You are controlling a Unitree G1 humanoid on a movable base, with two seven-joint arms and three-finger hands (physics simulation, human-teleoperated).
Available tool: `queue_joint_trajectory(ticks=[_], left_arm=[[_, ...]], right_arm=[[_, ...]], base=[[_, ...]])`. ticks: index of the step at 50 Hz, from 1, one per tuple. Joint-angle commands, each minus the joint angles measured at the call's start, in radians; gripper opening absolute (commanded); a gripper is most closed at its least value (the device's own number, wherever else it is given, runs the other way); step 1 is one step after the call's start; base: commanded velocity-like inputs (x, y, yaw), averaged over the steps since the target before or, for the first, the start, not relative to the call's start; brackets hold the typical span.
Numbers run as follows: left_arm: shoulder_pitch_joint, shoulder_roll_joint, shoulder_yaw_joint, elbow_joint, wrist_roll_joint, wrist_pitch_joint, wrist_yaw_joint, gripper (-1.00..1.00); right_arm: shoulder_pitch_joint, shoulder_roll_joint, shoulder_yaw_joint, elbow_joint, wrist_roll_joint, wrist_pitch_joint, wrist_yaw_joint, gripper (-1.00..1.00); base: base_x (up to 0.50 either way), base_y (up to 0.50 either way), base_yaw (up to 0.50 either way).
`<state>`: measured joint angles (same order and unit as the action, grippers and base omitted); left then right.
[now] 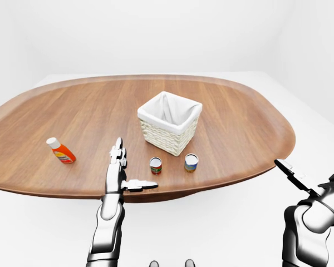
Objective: Pick up the alphabet soup and the cream cheese box, and put them in the basket.
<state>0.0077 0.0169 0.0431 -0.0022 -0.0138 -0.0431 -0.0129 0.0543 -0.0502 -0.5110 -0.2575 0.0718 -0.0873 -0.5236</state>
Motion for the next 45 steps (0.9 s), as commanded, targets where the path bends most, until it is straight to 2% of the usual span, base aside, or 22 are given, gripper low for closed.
queue_joint_trajectory(ticks=[1,12,13,17,19,22,29,45], left_arm=[[-0.001,0.000,0.003,0.002,-0.006,-0.003,0.002,1.00],[-0.004,0.001,0.005,0.006,-0.012,-0.004,0.001,1.00],[0.001,0.000,0.003,-0.008,-0.012,0.005,0.002,1.00],[-0.003,0.001,0.005,0.000,-0.014,0.001,0.002,1.00],[0.003,0.000,0.003,-0.016,-0.013,0.011,0.003,1.00],[-0.002,0.001,0.006,0.001,-0.014,-0.001,0.003,1.00],[0.001,0.000,0.004,-0.007,-0.012,0.006,0.006,1.00],[-0.007,0.002,0.007,0.008,-0.014,0.002,0.009,1.00]], right_arm=[[0.003,0.000,0.001,-0.007,-0.001,0.000,0.000,1.00],[0.001,0.001,0.001,0.003,-0.002,0.000,0.000,1.00],[0.000,0.000,0.001,0.006,-0.002,0.000,0.000,1.00],[0.004,0.002,0.001,-0.013,-0.002,0.000,0.000,1.00],[0.003,0.002,0.000,-0.003,-0.002,0.000,0.000,1.00],[0.002,0.001,0.000,0.000,-0.001,0.000,0.000,1.00],[0.003,0.001,-0.001,0.001,0.000,0.000,0.000,1.00],[-0.001,0.000,0.000,-0.004,-0.003,0.000,0.000,1.00]], base=[[0.23,0.00,0.00],[0.22,0.00,0.00],[0.23,0.00,0.00],[0.22,0.00,0.00],[0.22,0.00,0.00],[0.22,0.00,0.00],[0.22,0.00,0.00],[0.22,0.00,0.00]])
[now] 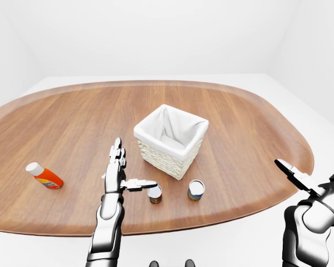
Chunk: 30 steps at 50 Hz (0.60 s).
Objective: Pick up the alphabet soup and the cream cheese box, and put them in the basket.
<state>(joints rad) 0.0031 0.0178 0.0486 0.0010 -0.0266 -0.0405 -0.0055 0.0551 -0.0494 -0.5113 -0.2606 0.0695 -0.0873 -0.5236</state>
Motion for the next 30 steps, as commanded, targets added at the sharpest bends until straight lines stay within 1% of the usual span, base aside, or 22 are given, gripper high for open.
queue_joint_trajectory(ticks=[1,4,9,13,20,24,27,30], left_arm=[[-0.002,0.001,0.001,0.002,-0.001,0.001,0.002,1.00],[-0.006,0.001,0.003,0.013,-0.002,-0.006,0.001,1.00],[0.003,0.000,-0.001,-0.004,0.000,0.001,0.002,1.00],[-0.001,0.000,0.000,0.008,-0.001,-0.007,0.001,1.00],[-0.003,0.002,0.002,0.011,-0.001,-0.006,0.000,1.00],[0.002,0.001,-0.001,-0.005,0.000,0.004,0.001,1.00],[-0.002,0.001,0.002,0.009,-0.001,-0.005,0.000,1.00],[0.000,0.001,0.000,0.003,0.000,-0.002,0.000,1.00]], right_arm=[[-0.002,-0.001,0.000,0.002,-0.002,0.000,0.000,1.00],[-0.002,-0.002,0.000,0.007,-0.001,0.000,0.000,1.00],[0.000,-0.002,0.001,0.004,-0.002,0.000,0.000,1.00],[0.008,0.004,0.005,0.005,-0.013,0.000,0.000,1.00],[0.003,0.002,0.004,0.005,-0.009,0.000,0.000,1.00],[0.001,0.001,0.004,0.011,-0.009,0.000,0.000,1.00],[0.001,0.001,0.004,0.011,-0.008,0.000,0.000,1.00],[0.001,0.000,0.002,0.011,-0.004,0.000,0.000,1.00]], base=[[0.22,0.00,0.00],[0.23,0.00,0.00],[0.22,0.00,0.00],[0.22,0.00,0.00],[0.22,0.00,0.00],[0.22,0.00,0.00],[0.22,0.00,0.00],[0.22,0.00,0.00]])
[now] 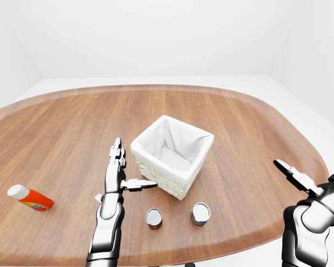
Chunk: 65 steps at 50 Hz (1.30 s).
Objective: Pick up the alphabet soup and the cream cheese box, and put them in the basket.
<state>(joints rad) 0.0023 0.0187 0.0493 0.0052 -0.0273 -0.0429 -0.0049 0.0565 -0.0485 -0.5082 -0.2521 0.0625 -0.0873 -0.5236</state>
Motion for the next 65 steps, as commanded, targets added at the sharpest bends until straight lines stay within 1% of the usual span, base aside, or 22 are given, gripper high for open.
queue_joint_trajectory(ticks=[1,12,14,19,20,22,36,37,40,41,44,45,46,50,52,53,55,56,58,60,62,65], left_arm=[[0.002,0.000,-0.001,-0.005,0.001,0.003,0.000,1.00],[0.001,0.000,-0.001,-0.001,0.002,0.002,0.001,1.00],[0.004,-0.001,-0.002,-0.010,0.002,0.009,0.001,1.00],[0.001,0.000,-0.001,-0.001,0.002,0.003,0.001,1.00],[0.002,-0.001,-0.002,-0.008,0.002,0.009,0.002,1.00],[-0.004,0.000,0.001,0.012,0.001,-0.004,0.000,1.00],[-0.001,0.001,0.000,0.002,0.006,-0.002,0.002,1.00],[0.003,0.001,-0.001,-0.010,0.006,0.004,0.002,1.00],[0.016,0.000,0.007,-0.059,-0.014,-0.002,-0.004,1.00],[0.014,0.001,0.009,-0.051,0.003,-0.012,0.009,1.00],[0.022,0.001,0.008,-0.076,0.016,-0.011,0.019,1.00],[0.010,0.004,0.014,-0.055,0.035,-0.023,0.037,1.00],[0.006,0.005,0.017,-0.046,0.049,-0.023,0.053,1.00],[-0.018,0.005,0.042,-0.042,0.059,0.022,0.120,1.00],[-0.024,0.006,0.053,-0.033,0.066,0.027,0.161,1.00],[-0.002,0.009,0.047,-0.092,0.078,0.056,0.163,1.00],[0.026,0.007,0.032,-0.149,0.122,0.080,0.177,1.00],[0.034,0.008,0.026,-0.171,0.137,0.102,0.170,1.00],[0.042,0.006,0.027,-0.198,0.162,0.130,0.172,1.00],[0.068,0.021,0.009,-0.221,0.224,0.130,0.148,1.00],[0.083,0.015,0.007,-0.253,0.250,0.130,0.124,1.00],[0.086,0.016,0.009,-0.265,0.310,0.130,0.125,1.00]], right_arm=[[0.001,0.000,-0.001,-0.003,0.003,0.000,0.000,1.00],[0.000,0.000,-0.002,-0.008,0.002,0.000,0.000,1.00],[-0.002,0.000,-0.002,-0.004,0.002,0.000,0.000,1.00],[-0.002,-0.001,-0.002,-0.004,0.001,0.000,0.000,1.00],[-0.002,-0.001,-0.002,-0.003,0.001,0.000,0.000,1.00],[-0.001,0.000,-0.002,-0.004,0.003,0.000,0.000,1.00],[-0.002,-0.002,-0.002,-0.006,0.016,0.000,0.000,1.00],[-0.003,-0.002,-0.003,-0.003,0.016,0.000,0.000,1.00],[0.000,-0.001,-0.005,-0.016,0.019,0.000,0.000,1.00],[-0.001,-0.001,-0.005,-0.011,0.017,0.000,0.000,1.00],[-0.001,0.000,-0.004,-0.007,0.013,0.000,0.000,1.00],[0.000,0.000,-0.004,-0.010,0.014,0.000,0.000,1.00],[0.000,0.000,-0.004,-0.010,0.013,0.000,0.000,1.00],[-0.004,-0.003,-0.003,0.003,0.011,0.000,0.000,1.00],[-0.006,-0.004,-0.002,0.010,0.011,0.000,0.000,1.00],[-0.004,-0.004,-0.002,0.003,0.010,0.000,0.000,1.00],[-0.005,-0.004,-0.003,0.001,0.011,0.000,0.000,1.00],[-0.005,-0.004,-0.003,0.005,0.010,0.000,0.000,1.00],[-0.006,-0.005,-0.001,0.011,0.008,0.000,0.000,1.00],[-0.004,-0.003,0.000,-0.001,0.007,0.000,0.000,1.00],[-0.004,-0.003,0.000,-0.002,0.007,0.000,0.000,1.00],[-0.004,-0.003,0.000,-0.002,0.007,0.000,0.000,1.00]], base=[[0.22,0.00,0.00],[0.22,0.00,0.00],[0.22,0.00,0.00],[0.23,0.01,0.00],[0.22,0.01,0.00],[0.22,0.01,0.00],[0.12,0.01,0.00],[0.00,0.00,0.00],[0.00,0.00,0.00],[0.00,0.00,0.00],[0.00,0.00,0.00],[0.00,0.00,0.00],[0.00,0.00,0.00],[0.00,0.00,0.00],[0.00,0.00,0.00],[0.00,0.00,0.00],[0.00,0.00,0.00],[0.00,0.00,0.00],[0.00,0.00,0.00],[0.00,0.00,0.00],[0.00,0.00,0.00],[0.00,0.00,0.00]])
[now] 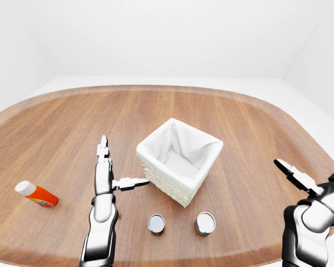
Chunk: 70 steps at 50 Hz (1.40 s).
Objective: Pick up the alphabet soup and the cream cheese box, and put them in the basket.
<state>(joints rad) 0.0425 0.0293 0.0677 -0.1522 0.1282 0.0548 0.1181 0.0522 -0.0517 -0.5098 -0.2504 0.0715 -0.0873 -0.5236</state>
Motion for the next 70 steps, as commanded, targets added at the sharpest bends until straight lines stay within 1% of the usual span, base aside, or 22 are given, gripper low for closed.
queue_joint_trajectory(ticks=[1,3,7,9,10,15,17,21,23,30,33,38,45,51,53,56,61,62,63,65,67,70], left_arm=[[0.045,0.006,-0.007,-0.109,0.179,0.033,0.016,1.00],[0.038,0.003,0.008,-0.103,0.182,0.033,0.018,1.00],[0.037,0.020,0.013,-0.119,0.281,0.033,0.044,1.00],[0.027,0.009,0.047,-0.121,0.236,0.033,0.023,1.00],[0.027,0.024,0.055,-0.127,0.272,0.033,0.031,1.00],[0.033,0.027,0.084,-0.171,0.308,0.033,0.013,1.00],[0.030,0.041,0.087,-0.178,0.352,0.033,0.004,1.00],[0.040,0.050,0.091,-0.248,0.441,0.033,-0.041,1.00],[0.048,0.060,0.083,-0.292,0.531,0.033,-0.081,1.00],[0.063,0.055,0.092,-0.333,0.668,0.033,-0.138,1.00],[0.071,0.046,0.094,-0.337,0.700,0.033,-0.151,1.00],[0.085,0.044,0.079,-0.374,0.801,0.033,-0.206,1.00],[0.099,0.035,0.073,-0.379,0.865,0.033,-0.225,1.00],[0.111,0.033,0.084,-0.455,0.912,0.033,-0.312,1.00],[0.110,0.043,0.092,-0.495,0.936,0.033,-0.365,1.00],[0.112,0.042,0.102,-0.536,0.968,0.033,-0.412,1.00],[0.097,0.035,0.126,-0.562,0.982,0.033,-0.437,1.00],[0.098,0.054,0.132,-0.560,0.984,0.000,-0.406,1.00],[0.097,0.049,0.136,-0.560,0.985,-0.010,-0.406,1.00],[0.095,0.061,0.147,-0.546,1.004,-0.054,-0.390,1.00],[0.097,0.057,0.156,-0.543,1.015,-0.078,-0.393,1.00],[0.107,0.051,0.166,-0.544,1.023,-0.100,-0.408,1.00]], right_arm=[[0.001,0.000,0.001,-0.008,-0.002,0.000,0.000,1.00],[-0.001,0.000,0.000,0.004,-0.002,0.000,0.000,1.00],[-0.001,-0.001,0.000,-0.001,-0.001,0.000,0.000,1.00],[-0.002,-0.002,0.000,0.002,-0.001,0.000,0.000,1.00],[-0.002,-0.002,0.000,0.000,-0.001,0.000,0.000,1.00],[-0.004,-0.004,0.001,0.008,-0.003,0.000,0.000,1.00],[-0.002,-0.003,0.000,-0.002,-0.002,0.000,0.000,1.00],[-0.005,-0.004,0.001,0.014,-0.005,0.000,0.000,1.00],[-0.004,-0.004,0.001,0.010,-0.005,0.000,0.000,1.00],[-0.004,-0.004,0.000,0.007,0.003,0.000,0.000,1.00],[-0.003,-0.003,0.001,0.005,0.004,0.000,0.000,1.00],[-0.002,-0.002,0.001,0.005,0.003,0.000,0.000,1.00],[-0.001,-0.001,0.000,0.001,0.002,0.000,0.000,1.00],[-0.001,-0.001,0.000,0.002,0.000,0.000,0.000,1.00],[-0.002,-0.002,0.000,0.002,-0.001,0.000,0.000,1.00],[-0.002,-0.002,0.000,0.005,0.000,0.000,0.000,1.00],[-0.002,-0.003,0.001,0.006,-0.001,0.000,0.000,1.00],[-0.001,-0.002,0.001,0.003,-0.001,0.000,0.000,1.00],[-0.001,-0.002,0.001,0.003,-0.001,0.000,0.000,1.00],[0.000,-0.001,0.001,0.000,-0.002,0.000,0.000,1.00],[0.001,0.000,0.000,-0.006,-0.002,0.000,0.000,1.00],[0.001,0.001,0.000,-0.009,-0.003,0.000,0.000,1.00]], base=[[0.00,0.00,0.00],[0.00,0.00,0.00],[0.00,0.00,0.00],[0.00,0.00,0.00],[0.00,0.00,0.00],[0.00,0.00,0.00],[0.00,0.00,0.00],[0.00,0.00,0.00],[0.00,0.00,0.00],[0.00,0.00,0.00],[0.00,0.00,0.00],[0.00,0.00,0.00],[0.00,0.00,0.00],[0.00,0.00,0.00],[0.00,0.00,0.00],[0.00,0.00,0.00],[0.00,0.00,0.00],[0.00,0.00,0.00],[0.00,0.00,0.00],[0.00,0.00,0.00],[0.00,0.00,0.00],[0.00,0.00,0.00]])
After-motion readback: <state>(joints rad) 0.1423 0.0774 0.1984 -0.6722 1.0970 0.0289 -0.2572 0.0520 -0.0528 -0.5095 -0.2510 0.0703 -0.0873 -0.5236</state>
